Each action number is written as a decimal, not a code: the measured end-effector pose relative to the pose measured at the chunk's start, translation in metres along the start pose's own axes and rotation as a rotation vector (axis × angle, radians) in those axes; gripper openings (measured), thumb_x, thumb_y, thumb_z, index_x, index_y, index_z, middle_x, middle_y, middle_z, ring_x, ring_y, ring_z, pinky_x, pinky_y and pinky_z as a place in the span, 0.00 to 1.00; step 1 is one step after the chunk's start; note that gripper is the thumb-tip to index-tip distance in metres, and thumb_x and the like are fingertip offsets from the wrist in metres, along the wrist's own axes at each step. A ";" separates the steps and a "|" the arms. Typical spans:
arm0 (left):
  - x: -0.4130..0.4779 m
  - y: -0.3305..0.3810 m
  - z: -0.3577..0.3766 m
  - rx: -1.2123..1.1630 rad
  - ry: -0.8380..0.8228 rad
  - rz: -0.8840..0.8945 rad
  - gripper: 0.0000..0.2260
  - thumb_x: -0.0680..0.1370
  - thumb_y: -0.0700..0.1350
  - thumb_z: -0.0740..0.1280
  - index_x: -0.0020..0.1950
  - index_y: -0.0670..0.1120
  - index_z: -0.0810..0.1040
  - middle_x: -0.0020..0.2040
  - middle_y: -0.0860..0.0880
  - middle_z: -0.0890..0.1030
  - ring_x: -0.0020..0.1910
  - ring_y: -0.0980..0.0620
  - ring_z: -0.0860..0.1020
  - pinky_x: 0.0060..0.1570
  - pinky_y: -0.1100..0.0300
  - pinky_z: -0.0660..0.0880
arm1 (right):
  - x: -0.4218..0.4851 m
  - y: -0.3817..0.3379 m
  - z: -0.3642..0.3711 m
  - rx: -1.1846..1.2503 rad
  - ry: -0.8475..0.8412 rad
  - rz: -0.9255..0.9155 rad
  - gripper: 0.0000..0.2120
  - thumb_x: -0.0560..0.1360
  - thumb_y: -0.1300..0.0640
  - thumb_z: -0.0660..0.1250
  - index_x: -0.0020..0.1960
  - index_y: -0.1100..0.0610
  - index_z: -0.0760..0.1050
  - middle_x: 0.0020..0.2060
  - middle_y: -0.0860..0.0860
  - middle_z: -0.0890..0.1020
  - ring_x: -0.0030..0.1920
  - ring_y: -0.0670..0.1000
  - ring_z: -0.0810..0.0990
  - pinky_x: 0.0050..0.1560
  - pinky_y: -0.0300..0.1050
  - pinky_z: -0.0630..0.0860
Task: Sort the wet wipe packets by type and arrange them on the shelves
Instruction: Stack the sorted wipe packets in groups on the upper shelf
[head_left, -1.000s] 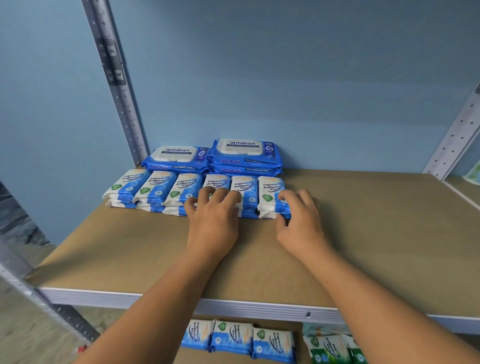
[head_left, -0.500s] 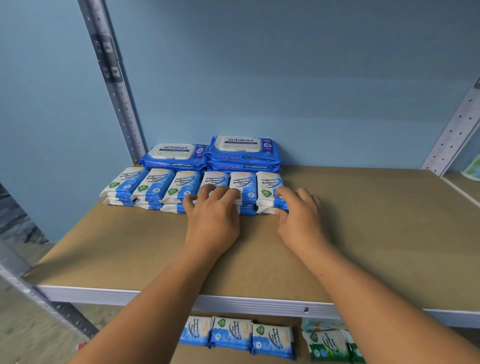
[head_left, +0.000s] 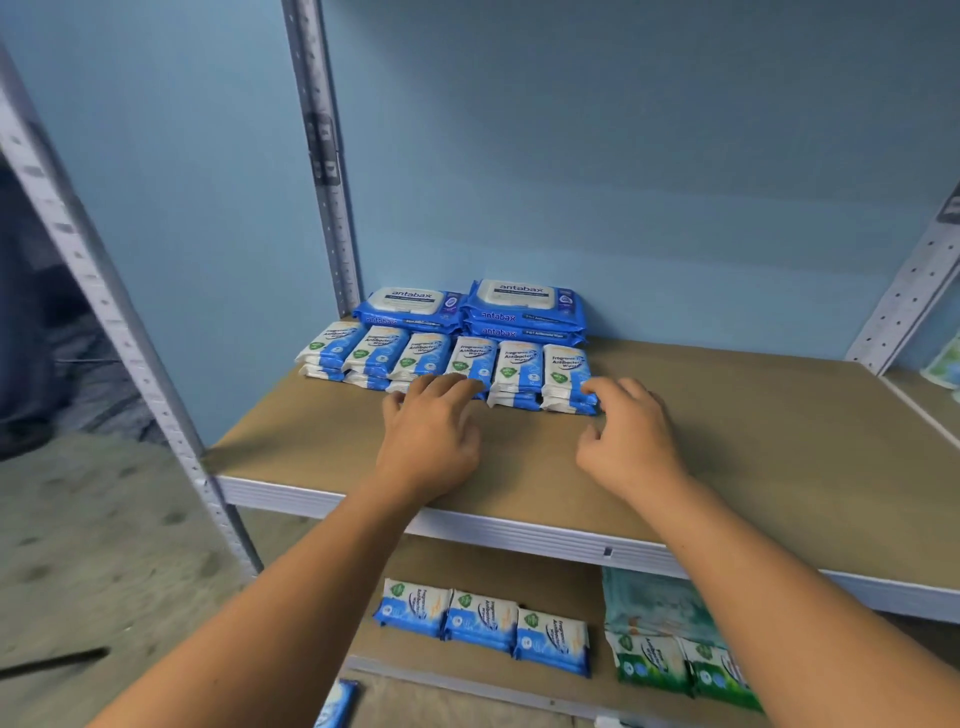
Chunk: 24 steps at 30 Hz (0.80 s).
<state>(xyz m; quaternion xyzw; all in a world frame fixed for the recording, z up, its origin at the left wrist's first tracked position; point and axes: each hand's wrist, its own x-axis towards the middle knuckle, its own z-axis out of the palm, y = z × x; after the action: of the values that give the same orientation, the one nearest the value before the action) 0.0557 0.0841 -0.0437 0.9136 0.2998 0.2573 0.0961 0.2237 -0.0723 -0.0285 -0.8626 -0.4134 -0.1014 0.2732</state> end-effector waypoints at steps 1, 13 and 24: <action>-0.005 -0.001 -0.006 -0.015 -0.016 -0.004 0.21 0.76 0.48 0.63 0.70 0.56 0.72 0.69 0.55 0.74 0.70 0.50 0.67 0.65 0.45 0.63 | -0.007 -0.001 -0.003 0.003 -0.004 -0.006 0.24 0.67 0.61 0.65 0.63 0.51 0.76 0.54 0.52 0.77 0.56 0.60 0.76 0.55 0.54 0.77; -0.118 -0.016 -0.084 -0.106 0.006 -0.107 0.12 0.75 0.43 0.64 0.58 0.52 0.77 0.54 0.53 0.79 0.53 0.51 0.76 0.52 0.52 0.77 | -0.123 -0.066 -0.053 0.002 -0.118 -0.280 0.15 0.75 0.61 0.62 0.59 0.53 0.78 0.51 0.47 0.79 0.53 0.52 0.75 0.49 0.47 0.75; -0.182 -0.049 -0.101 -0.154 -0.287 -0.351 0.09 0.73 0.45 0.62 0.48 0.52 0.80 0.45 0.51 0.81 0.45 0.50 0.78 0.46 0.54 0.78 | -0.223 -0.121 0.028 0.321 -0.481 0.139 0.12 0.70 0.61 0.61 0.40 0.50 0.82 0.39 0.46 0.83 0.40 0.48 0.80 0.41 0.42 0.78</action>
<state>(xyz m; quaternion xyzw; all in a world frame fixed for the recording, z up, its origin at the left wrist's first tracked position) -0.1476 0.0169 -0.0494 0.8648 0.4166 0.1262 0.2504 -0.0130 -0.1413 -0.0944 -0.8339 -0.4170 0.1917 0.3066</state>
